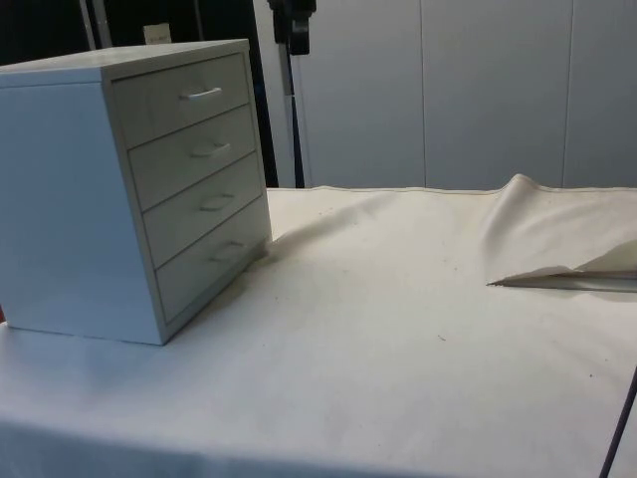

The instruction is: Open the drawer, then close it.

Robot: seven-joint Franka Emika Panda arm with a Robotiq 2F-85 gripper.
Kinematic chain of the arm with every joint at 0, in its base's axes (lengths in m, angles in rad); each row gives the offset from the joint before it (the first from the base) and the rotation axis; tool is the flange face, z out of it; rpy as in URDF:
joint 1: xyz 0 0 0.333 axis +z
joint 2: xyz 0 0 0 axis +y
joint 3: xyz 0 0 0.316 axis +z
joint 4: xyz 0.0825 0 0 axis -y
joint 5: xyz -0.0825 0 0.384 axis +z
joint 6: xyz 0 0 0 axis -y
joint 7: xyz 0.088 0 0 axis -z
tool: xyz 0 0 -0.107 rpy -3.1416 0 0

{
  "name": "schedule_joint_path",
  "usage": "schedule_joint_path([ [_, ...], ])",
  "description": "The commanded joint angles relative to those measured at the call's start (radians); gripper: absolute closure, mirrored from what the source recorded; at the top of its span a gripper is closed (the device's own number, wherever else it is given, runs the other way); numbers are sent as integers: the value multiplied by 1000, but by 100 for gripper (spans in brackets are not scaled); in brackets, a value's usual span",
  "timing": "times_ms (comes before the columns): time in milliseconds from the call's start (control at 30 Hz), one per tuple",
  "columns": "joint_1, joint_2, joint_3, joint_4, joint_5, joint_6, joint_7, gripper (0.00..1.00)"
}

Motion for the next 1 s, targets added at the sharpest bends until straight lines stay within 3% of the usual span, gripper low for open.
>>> schedule_joint_path([
  [0,3,1,2,0,-1,8,-9,0],
  [867,4,1,15,0,0,10,-167,0],
  [967,6,1,15,-3,-1,19,-206,0],
])
